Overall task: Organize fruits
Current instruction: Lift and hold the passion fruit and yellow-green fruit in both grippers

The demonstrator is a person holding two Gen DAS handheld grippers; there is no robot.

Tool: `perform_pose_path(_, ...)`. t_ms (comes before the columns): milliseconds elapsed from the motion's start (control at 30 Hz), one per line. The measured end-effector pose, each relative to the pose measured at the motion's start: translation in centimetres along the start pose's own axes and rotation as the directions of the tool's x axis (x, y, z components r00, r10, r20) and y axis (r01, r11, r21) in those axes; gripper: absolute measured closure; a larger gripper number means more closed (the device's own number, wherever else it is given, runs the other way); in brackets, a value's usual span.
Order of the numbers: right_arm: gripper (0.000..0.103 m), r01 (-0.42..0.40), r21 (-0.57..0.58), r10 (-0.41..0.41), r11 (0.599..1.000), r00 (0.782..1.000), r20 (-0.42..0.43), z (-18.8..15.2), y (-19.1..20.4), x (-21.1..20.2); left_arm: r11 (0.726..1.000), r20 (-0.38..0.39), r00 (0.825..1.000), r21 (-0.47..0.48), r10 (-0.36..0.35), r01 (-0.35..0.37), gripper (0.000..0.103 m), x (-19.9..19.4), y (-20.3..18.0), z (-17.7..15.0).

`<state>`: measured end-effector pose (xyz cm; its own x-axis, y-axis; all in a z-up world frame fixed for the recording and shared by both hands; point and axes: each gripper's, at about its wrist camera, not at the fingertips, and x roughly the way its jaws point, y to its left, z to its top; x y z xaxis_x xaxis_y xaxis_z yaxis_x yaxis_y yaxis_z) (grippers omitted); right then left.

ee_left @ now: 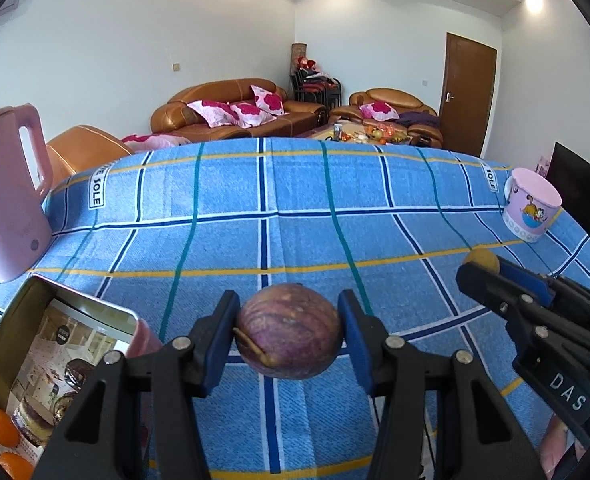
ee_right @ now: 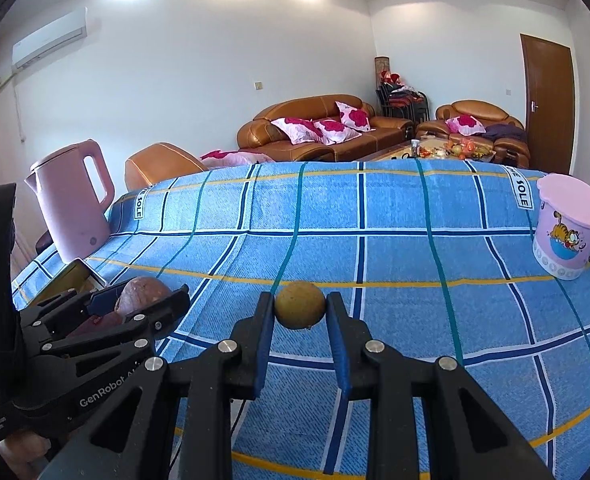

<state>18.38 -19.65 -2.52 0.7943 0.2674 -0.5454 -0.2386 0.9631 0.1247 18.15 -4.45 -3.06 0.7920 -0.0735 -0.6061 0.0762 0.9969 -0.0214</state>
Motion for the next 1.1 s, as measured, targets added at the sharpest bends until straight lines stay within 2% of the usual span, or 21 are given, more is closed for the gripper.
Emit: perform_pose_path(1100, 0.075, 0.000, -0.039, 0.004, 0.999, 0.995, 0.100, -0.4, 0.8, -2.1, 0.998, 0.123, 0.991, 0.009, 0.054, -0.056, 0.050, -2.4, -0.2, -0.3)
